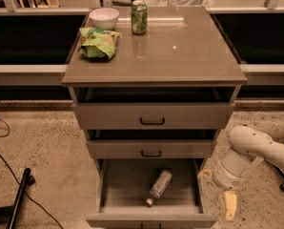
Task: Pick blue plastic bottle from bottom drawer and place on counter
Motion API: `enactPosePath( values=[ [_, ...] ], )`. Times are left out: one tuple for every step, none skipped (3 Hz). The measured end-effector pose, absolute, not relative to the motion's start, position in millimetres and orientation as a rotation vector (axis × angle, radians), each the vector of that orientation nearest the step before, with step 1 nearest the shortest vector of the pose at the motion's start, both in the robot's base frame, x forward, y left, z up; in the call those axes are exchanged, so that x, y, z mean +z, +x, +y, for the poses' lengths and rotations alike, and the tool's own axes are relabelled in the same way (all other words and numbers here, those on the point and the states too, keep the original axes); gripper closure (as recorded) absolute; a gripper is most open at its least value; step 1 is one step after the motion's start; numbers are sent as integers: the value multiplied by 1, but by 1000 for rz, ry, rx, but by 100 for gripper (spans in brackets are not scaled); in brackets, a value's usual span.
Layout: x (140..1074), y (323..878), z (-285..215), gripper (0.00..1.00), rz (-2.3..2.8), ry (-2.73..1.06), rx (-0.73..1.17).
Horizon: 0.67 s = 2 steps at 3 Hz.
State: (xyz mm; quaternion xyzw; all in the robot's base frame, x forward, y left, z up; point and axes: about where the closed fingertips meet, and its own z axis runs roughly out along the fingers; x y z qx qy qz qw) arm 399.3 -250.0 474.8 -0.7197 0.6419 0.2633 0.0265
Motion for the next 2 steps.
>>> enactPosePath(
  values=[
    [460, 422, -225, 0, 1816, -2223, 766],
    [422, 448, -171, 0, 1495, -2242, 682]
  ],
)
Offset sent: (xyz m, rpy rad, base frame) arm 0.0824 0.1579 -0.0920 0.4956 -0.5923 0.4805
